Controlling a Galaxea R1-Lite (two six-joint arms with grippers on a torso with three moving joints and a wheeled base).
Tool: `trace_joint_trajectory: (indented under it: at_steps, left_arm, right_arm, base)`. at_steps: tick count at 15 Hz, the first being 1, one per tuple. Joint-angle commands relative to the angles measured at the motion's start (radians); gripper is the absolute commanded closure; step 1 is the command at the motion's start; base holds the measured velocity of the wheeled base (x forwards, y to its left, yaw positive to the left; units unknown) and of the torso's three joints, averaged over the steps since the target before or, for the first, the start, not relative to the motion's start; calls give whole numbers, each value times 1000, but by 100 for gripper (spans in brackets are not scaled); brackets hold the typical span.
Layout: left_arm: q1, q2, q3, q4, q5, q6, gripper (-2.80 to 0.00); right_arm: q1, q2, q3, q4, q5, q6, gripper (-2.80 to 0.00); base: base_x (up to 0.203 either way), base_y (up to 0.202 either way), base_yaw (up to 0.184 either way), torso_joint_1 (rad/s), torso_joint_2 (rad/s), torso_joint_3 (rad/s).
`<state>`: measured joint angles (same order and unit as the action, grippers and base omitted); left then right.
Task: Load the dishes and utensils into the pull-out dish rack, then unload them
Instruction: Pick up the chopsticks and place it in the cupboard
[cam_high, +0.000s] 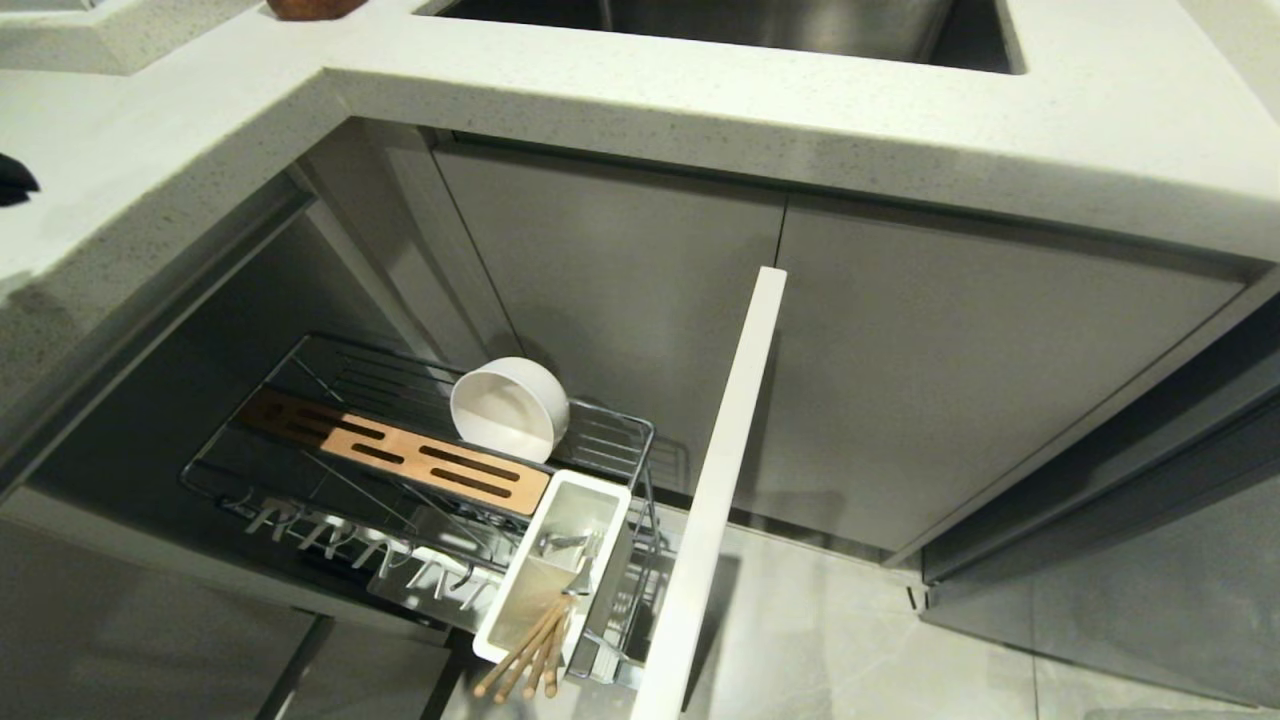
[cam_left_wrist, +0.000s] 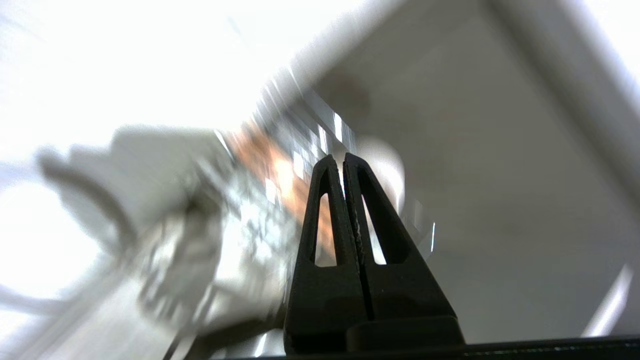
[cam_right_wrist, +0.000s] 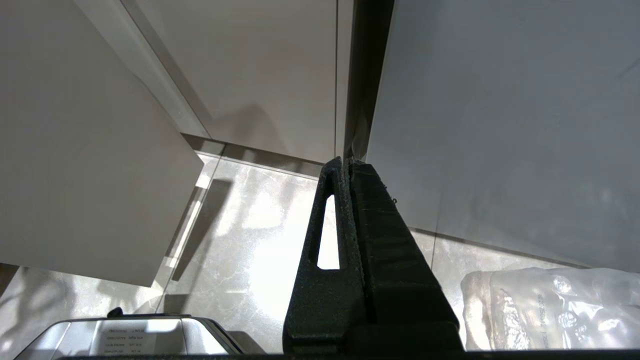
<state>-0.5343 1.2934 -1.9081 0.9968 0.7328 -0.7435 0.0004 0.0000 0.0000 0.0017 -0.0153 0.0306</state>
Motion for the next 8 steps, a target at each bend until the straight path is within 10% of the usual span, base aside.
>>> trace_joint_trajectory:
  at_steps: [1,8]
  left_arm:
    - [83,-14,-26,-37,17,11,0]
    - [526,-54,-30,-87,10,119,0]
  right_arm:
    - [1,0,2,0,0,0,0]
    - [1,0,3,0,0,0,0]
  base:
    - [0,0,0,0,0,0]
    - [0,0,0,0,0,0]
